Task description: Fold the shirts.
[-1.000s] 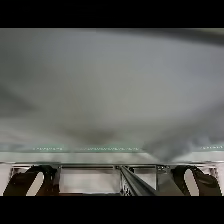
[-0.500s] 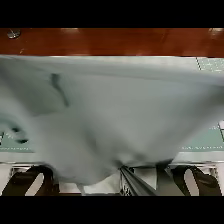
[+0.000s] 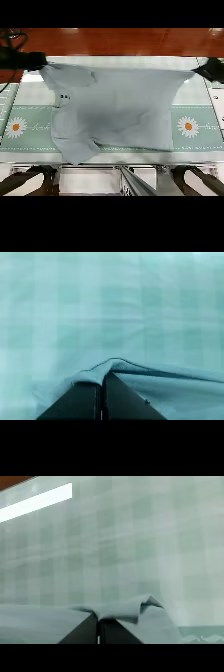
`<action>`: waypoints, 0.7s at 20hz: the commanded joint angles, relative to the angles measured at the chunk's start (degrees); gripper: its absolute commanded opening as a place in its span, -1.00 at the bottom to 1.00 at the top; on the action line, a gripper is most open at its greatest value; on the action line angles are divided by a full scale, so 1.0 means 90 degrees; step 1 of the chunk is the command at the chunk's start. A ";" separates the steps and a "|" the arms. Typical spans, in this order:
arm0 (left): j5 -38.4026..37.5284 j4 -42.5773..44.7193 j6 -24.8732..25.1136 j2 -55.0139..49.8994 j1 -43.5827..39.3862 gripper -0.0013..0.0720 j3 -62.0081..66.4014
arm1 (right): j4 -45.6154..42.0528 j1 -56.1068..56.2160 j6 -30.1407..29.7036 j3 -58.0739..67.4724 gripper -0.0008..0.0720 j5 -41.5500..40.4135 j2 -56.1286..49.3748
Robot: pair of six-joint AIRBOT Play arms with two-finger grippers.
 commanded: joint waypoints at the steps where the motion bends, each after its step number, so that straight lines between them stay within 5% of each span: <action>1: 0.1229 -0.0471 -0.0486 -0.1132 -0.0002 -0.89 0.0000 | 0.0471 0.0486 -0.0073 0.0418 -0.93 -0.1120 -0.1790; 7: 0.0750 -0.1299 -0.0435 -0.1943 0.0000 -0.89 0.0022 | 0.0602 0.0658 0.0136 0.1438 -0.93 -0.0665 -0.3368; 11: -0.0850 -0.1297 0.0313 -0.1855 0.0359 -0.89 0.0022 | 0.0515 0.0306 -0.0238 0.1438 -0.93 0.0787 -0.3298; 14: -0.2050 -0.1226 0.0780 -0.1933 0.0500 -0.89 -0.0085 | -0.0420 0.0372 -0.0398 0.1146 -0.93 0.1722 -0.3300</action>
